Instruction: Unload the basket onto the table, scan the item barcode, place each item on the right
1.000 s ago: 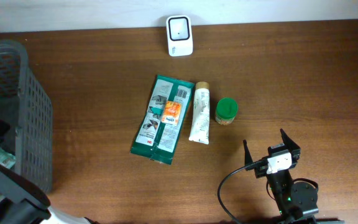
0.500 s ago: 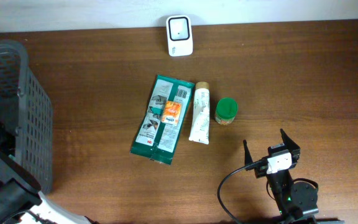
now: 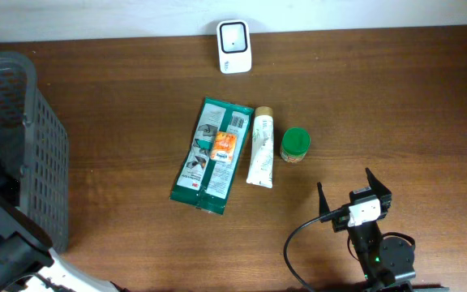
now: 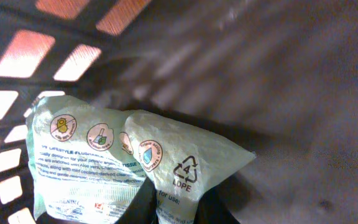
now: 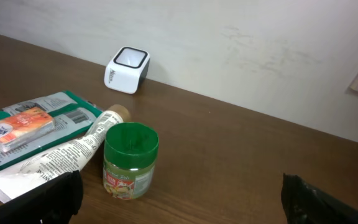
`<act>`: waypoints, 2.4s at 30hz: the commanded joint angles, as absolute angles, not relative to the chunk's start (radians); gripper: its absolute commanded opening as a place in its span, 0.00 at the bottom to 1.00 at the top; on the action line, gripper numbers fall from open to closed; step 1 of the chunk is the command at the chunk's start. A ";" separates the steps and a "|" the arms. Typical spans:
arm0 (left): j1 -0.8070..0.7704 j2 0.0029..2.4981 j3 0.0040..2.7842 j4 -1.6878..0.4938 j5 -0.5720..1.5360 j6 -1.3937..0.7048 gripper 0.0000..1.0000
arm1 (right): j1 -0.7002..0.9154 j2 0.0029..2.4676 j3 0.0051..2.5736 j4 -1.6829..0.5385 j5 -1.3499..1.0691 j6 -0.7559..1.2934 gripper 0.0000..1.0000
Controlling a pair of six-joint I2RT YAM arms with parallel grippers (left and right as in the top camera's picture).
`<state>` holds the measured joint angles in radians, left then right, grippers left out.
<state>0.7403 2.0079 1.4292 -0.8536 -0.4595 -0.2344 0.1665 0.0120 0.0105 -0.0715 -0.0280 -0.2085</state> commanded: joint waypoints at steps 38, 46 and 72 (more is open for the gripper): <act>-0.371 2.048 1.760 -1.142 -0.152 -0.144 0.00 | 0.172 0.006 0.006 -0.075 -0.038 -0.198 0.98; -0.371 2.074 1.772 -1.109 -0.064 -0.144 0.52 | 0.172 0.006 0.006 -0.075 -0.038 -0.198 0.99; 0.076 1.802 1.977 -1.198 0.306 0.252 0.99 | 0.172 0.006 0.006 -0.068 -0.043 -0.198 0.98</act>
